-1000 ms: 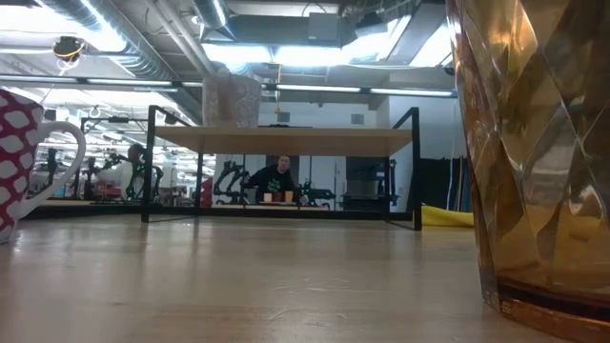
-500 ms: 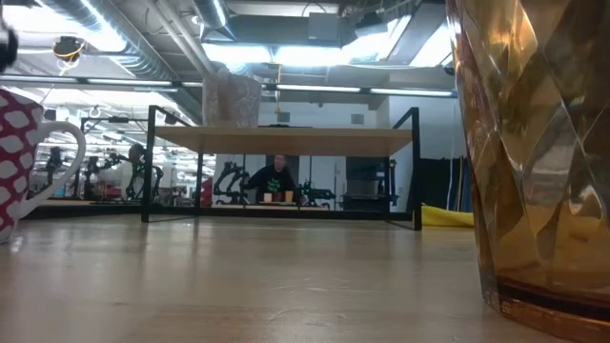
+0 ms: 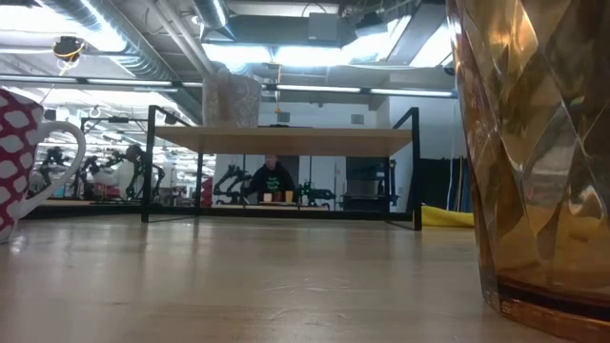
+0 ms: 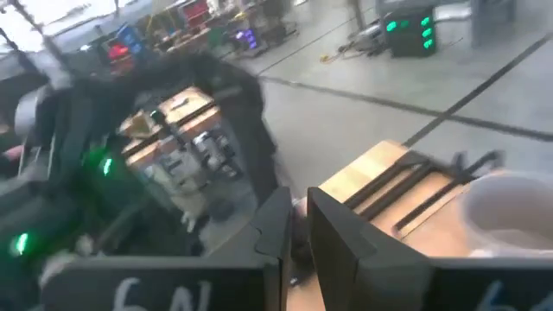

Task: Stack small to large cups/mugs on shelf
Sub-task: Put the red and white mug on the shelf

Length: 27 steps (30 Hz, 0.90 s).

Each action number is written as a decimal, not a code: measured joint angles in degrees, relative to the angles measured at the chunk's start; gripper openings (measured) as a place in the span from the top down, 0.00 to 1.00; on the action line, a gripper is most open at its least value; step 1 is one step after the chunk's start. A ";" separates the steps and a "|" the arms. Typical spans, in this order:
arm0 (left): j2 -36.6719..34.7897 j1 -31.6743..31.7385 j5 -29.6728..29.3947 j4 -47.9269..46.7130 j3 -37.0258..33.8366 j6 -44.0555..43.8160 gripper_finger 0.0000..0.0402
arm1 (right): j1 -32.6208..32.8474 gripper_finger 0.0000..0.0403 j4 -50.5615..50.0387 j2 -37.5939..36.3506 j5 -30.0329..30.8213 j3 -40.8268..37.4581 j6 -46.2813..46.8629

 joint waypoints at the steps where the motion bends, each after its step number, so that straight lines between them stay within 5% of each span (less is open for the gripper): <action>1: 0.25 0.06 -0.40 1.14 -0.71 -0.26 1.00 | 0.00 0.89 -0.67 -0.84 0.92 0.00 -0.06; 7: 2.05 0.58 -2.14 2.97 -6.81 -1.41 1.00 | 0.17 0.89 -13.73 -6.20 3.66 0.04 3.79; 13: 0.39 4.61 4.18 13.01 -17.69 0.04 1.00 | 0.89 0.86 -30.44 -7.73 6.40 0.00 14.81; 27: -10.54 14.29 10.61 23.22 -32.25 -1.47 0.79 | 3.77 0.31 -37.69 -8.20 11.03 -0.04 21.43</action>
